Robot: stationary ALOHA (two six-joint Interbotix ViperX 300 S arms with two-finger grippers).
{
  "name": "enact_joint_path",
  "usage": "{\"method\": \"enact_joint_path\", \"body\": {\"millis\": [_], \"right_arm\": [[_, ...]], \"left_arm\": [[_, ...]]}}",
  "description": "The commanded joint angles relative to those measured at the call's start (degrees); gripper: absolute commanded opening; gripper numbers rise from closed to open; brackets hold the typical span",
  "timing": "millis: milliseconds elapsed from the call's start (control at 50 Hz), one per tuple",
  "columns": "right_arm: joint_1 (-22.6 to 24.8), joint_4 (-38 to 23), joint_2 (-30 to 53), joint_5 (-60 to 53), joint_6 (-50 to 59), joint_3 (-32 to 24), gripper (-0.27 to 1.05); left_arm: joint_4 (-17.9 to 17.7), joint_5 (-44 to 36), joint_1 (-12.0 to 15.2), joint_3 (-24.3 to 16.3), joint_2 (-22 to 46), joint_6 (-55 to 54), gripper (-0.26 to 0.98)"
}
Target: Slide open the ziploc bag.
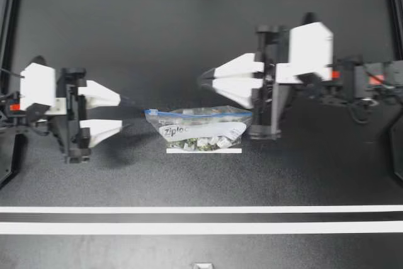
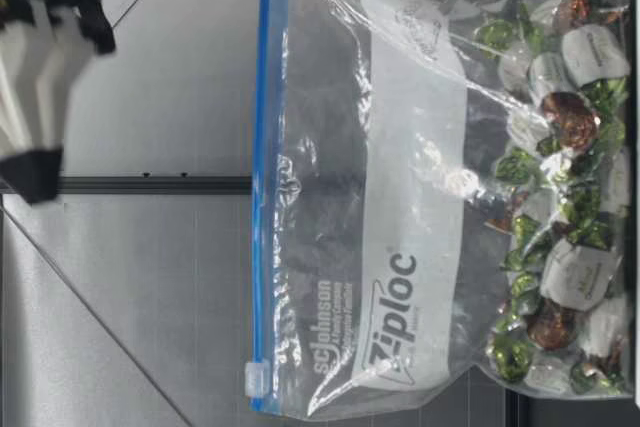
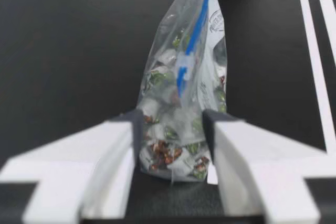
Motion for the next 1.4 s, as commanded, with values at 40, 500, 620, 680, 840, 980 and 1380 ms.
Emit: {"method": "enact_joint_path", "body": {"millis": [40, 500, 620, 680, 840, 980, 1380], "right_arm": [[-0.53, -0.97, 3.6, 3.25, -0.62, -5.54, 0.43], [1.14, -1.05, 13.62, 8.44, -2.29, -14.24, 0.58], [1.85, -1.05, 15.12, 9.23, -2.29, -15.47, 0.58], [2.02, -1.05, 15.47, 9.67, -2.29, -15.73, 0.58], [2.55, -1.05, 16.0, 9.93, -2.2, -15.82, 0.58], [2.72, -1.05, 17.23, 10.02, -2.2, -16.35, 0.58], [2.64, -1.05, 20.13, 14.41, -2.02, -18.54, 0.57]], "left_arm": [[-0.09, -1.67, 0.0, -3.08, 4.13, -0.09, 0.43], [-0.09, -3.69, -0.44, -4.92, 7.47, -1.58, 0.34], [0.0, -3.69, -0.44, -4.92, 7.47, -1.58, 0.17], [0.0, -3.69, -0.44, -4.92, 7.47, -1.58, 0.09], [0.0, -3.69, -0.35, -5.1, 7.47, -1.58, -0.09], [0.18, -3.6, -0.35, -5.1, 7.47, -1.41, -0.14], [0.26, -3.43, -0.44, -5.1, 7.29, -1.05, -0.14]]}}
